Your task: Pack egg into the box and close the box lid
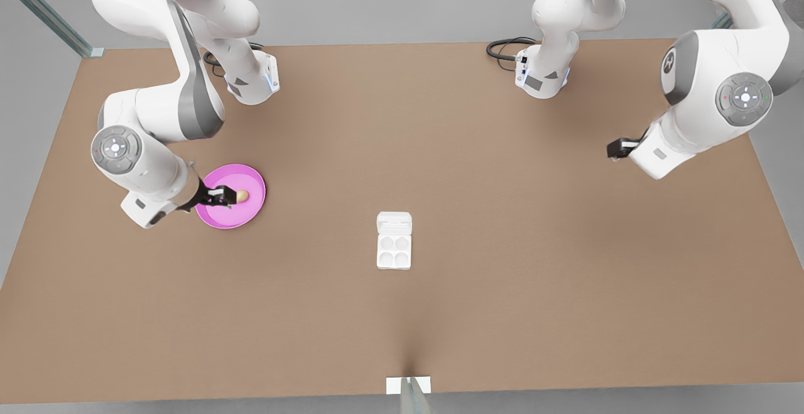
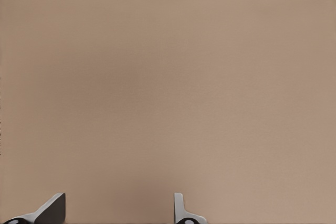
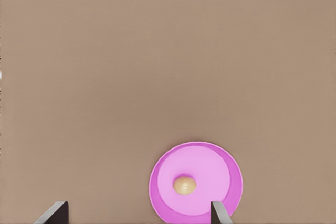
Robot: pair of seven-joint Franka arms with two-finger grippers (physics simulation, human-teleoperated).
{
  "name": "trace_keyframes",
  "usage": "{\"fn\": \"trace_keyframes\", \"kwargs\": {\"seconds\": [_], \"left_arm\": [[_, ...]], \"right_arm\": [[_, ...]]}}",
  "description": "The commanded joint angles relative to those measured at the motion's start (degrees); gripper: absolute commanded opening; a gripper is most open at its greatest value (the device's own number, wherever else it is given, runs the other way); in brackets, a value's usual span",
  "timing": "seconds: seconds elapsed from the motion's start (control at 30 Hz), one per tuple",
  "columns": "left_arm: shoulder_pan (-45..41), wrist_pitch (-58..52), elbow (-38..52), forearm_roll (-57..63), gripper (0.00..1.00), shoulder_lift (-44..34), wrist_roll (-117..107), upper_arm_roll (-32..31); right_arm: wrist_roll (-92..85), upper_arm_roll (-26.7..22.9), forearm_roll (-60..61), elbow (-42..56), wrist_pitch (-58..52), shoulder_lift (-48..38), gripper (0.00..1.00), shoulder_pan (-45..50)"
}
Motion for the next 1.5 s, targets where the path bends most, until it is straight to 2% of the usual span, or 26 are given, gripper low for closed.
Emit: {"fn": "trace_keyframes", "kwargs": {"seconds": [0.0,0.1,0.13,0.2,0.3,0.37,0.5,0.57,0.67,0.73,0.97,1.07,1.47], "left_arm": [[0.13,6.72,-0.02,0.53,1.0,-0.1,-0.47,0.01],[0.04,6.72,-0.02,0.53,1.0,-0.1,-0.47,-0.08],[0.04,6.81,-0.02,0.53,1.0,-0.1,-0.47,-0.08],[0.04,6.9,-0.02,0.53,1.0,-0.01,-0.47,-0.08],[0.04,6.9,-0.02,0.53,1.0,0.08,-0.47,-0.08],[0.04,6.9,-0.02,0.53,1.0,0.08,-0.47,0.01],[0.13,6.9,-0.02,0.53,1.0,0.43,-0.47,-0.08],[0.13,6.9,-0.02,0.62,1.0,0.43,-0.38,0.01],[0.04,6.9,-0.02,0.62,1.0,0.43,-0.47,0.01],[0.04,6.81,-0.02,0.62,1.0,0.43,-0.47,0.01],[0.04,6.9,-0.02,0.62,1.0,0.61,-0.47,0.01],[0.04,6.81,-0.02,0.62,1.0,0.61,-0.47,0.01],[0.04,6.9,-0.11,0.62,1.0,0.87,-0.56,0.01]], "right_arm": [[4.41,0.03,0.01,0.07,4.72,0.0,1.0,0.0],[6.25,-0.06,-0.17,0.24,2.18,2.02,1.0,-1.5],[11.43,-0.06,-0.52,0.51,-0.11,4.47,1.0,-0.71],[11.0,-0.06,-0.52,-1.07,1.29,9.66,1.0,-1.85],[4.5,0.03,-2.71,-26.38,34.95,8.96,1.0,-8.18],[4.5,0.03,-4.47,-30.25,41.02,9.05,1.0,-9.93],[4.32,0.2,-4.47,-31.48,41.81,8.96,1.0,-9.85],[-1.12,0.2,-4.47,-36.93,51.21,7.65,1.0,-11.08],[-3.68,0.29,-4.47,-44.14,58.07,3.25,1.0,-12.22],[-3.59,1.87,-4.47,-44.93,58.25,2.37,1.0,-12.66],[-6.14,1.87,-4.47,-46.95,59.66,2.72,1.0,-15.21],[-5.52,2.57,-4.47,-53.28,63.17,0.79,1.0,-16.44],[-2.09,5.3,-4.47,-53.72,64.4,1.05,1.0,-14.59]]}}
